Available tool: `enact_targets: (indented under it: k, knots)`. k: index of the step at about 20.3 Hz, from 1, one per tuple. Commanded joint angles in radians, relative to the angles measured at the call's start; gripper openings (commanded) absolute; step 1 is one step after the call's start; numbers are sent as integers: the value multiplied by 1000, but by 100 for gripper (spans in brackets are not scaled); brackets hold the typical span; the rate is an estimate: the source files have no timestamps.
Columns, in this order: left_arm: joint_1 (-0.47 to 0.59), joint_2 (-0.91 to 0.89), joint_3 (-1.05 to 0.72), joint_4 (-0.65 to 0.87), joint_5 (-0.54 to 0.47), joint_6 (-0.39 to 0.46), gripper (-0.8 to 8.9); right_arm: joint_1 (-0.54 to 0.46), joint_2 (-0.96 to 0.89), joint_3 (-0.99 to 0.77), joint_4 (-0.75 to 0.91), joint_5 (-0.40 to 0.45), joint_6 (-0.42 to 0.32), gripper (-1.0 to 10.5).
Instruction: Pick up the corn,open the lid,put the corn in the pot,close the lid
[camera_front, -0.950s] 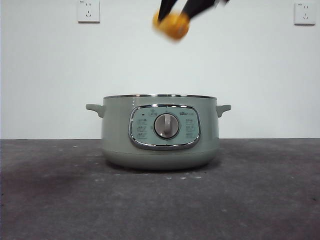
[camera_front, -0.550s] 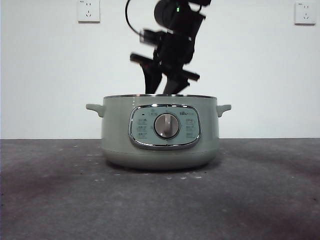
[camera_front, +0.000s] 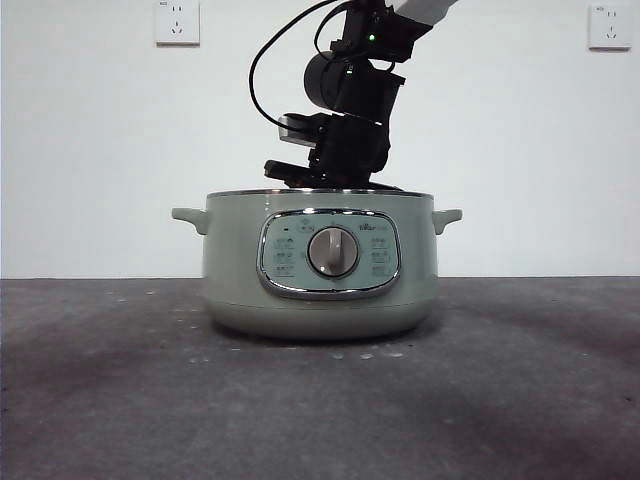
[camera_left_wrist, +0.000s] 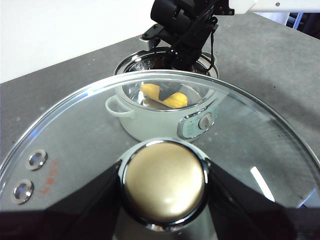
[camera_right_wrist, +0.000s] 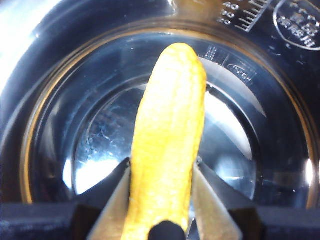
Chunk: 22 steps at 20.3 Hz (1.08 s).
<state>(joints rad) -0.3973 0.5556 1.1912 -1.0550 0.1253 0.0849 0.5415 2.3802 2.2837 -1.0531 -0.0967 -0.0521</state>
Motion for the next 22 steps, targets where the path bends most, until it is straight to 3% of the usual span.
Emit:
enact_targets:
  k: [1,2,3,4,8,11,13,18,22]
  knots:
    - [2,-11,12,38,5,-5,-7,0,24,-1,-8,7,1,53]
    - [2,-11,12,38,5,-5,-7,1,24,-1,-11,7,0,214]
    - [2,-11,12,39,5,-5,-7,3,24,-1,-11,7,1,470]
    - [2,-11,12,39,5,-5,-7,2,19,5,-21,7,4,586]
    - [2,-11,12,39,5,-5,-7,2,-24,102,-84,5,5,586]
    - [2,-5,12,55,5,-5,-7,3,-67,301,-284,-50,23,552]
    - [2,20,12,96,5,7,-7,8,-117,381,-328,-66,34,534]
    - [1,151,13,187,40,42,-7,9,-321,364,-329,-87,59,534]
    - [1,267,16,335,121,50,-8,29,-579,172,-329,-87,47,534]
